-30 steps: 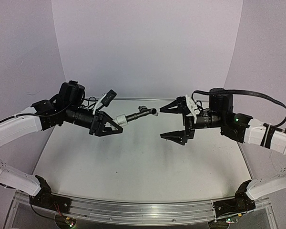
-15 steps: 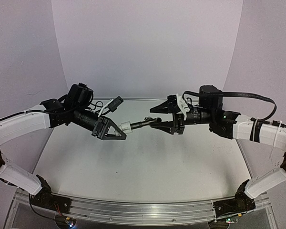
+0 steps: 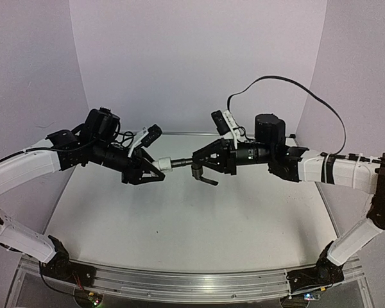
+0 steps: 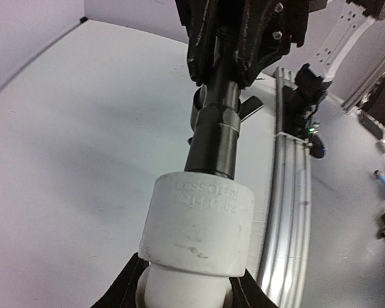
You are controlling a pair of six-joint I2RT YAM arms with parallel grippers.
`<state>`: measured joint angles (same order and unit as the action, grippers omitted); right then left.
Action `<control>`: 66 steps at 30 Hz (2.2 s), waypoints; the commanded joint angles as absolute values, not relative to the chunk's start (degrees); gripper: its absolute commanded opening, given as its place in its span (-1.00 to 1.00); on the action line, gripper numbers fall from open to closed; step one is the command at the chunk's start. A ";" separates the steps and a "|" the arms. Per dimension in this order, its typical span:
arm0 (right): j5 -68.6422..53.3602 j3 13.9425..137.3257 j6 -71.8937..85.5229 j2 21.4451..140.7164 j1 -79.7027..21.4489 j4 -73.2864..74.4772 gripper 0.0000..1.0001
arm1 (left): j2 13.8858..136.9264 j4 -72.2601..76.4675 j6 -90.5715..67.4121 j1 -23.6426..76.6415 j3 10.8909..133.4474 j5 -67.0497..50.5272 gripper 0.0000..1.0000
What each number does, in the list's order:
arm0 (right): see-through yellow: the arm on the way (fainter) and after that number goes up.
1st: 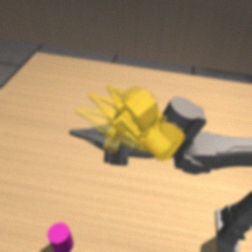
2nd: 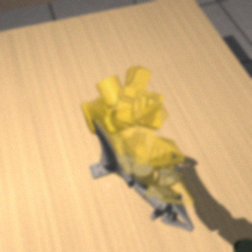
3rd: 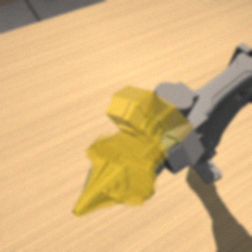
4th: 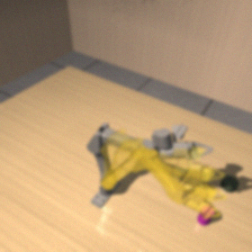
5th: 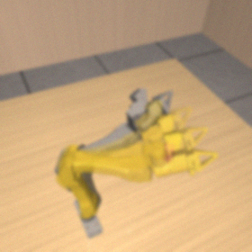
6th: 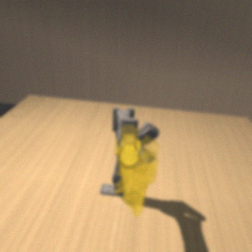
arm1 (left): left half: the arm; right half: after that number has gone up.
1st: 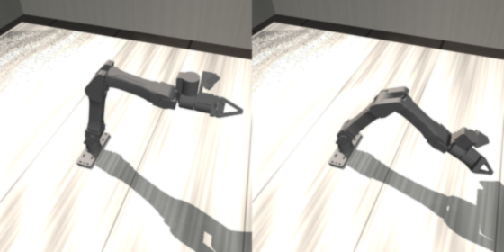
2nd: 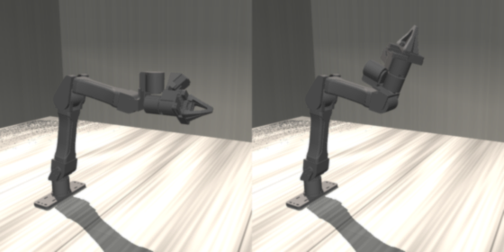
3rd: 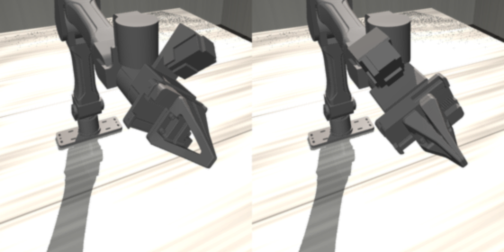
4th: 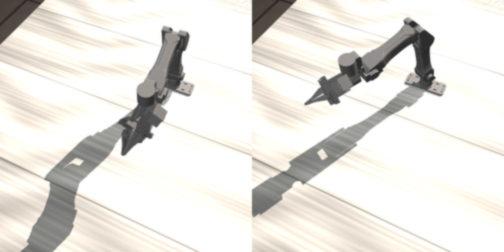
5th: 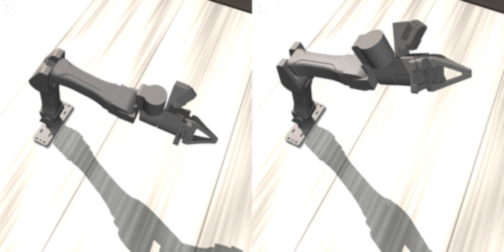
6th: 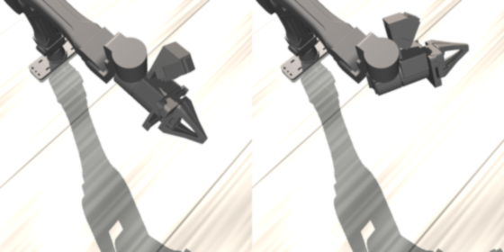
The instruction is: Install the water faucets
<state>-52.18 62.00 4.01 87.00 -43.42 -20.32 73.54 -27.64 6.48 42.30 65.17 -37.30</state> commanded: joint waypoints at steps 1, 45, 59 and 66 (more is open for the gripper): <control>-53.86 68.22 48.90 93.73 -42.84 -21.23 -1.00 | 71.47 -20.64 25.31 42.77 66.48 -21.06 -1.00; -47.19 56.54 -60.03 69.08 -47.49 -5.41 0.67 | 75.14 -20.32 -8.17 41.87 65.13 -64.91 -1.00; -49.60 58.80 -59.85 73.38 -49.27 -7.51 0.28 | 77.90 -20.46 -7.91 41.62 66.93 -65.88 -1.00; -49.33 60.27 -48.68 76.99 -49.40 -10.27 -0.49 | 76.53 -20.57 -5.60 41.29 67.11 -59.16 -1.00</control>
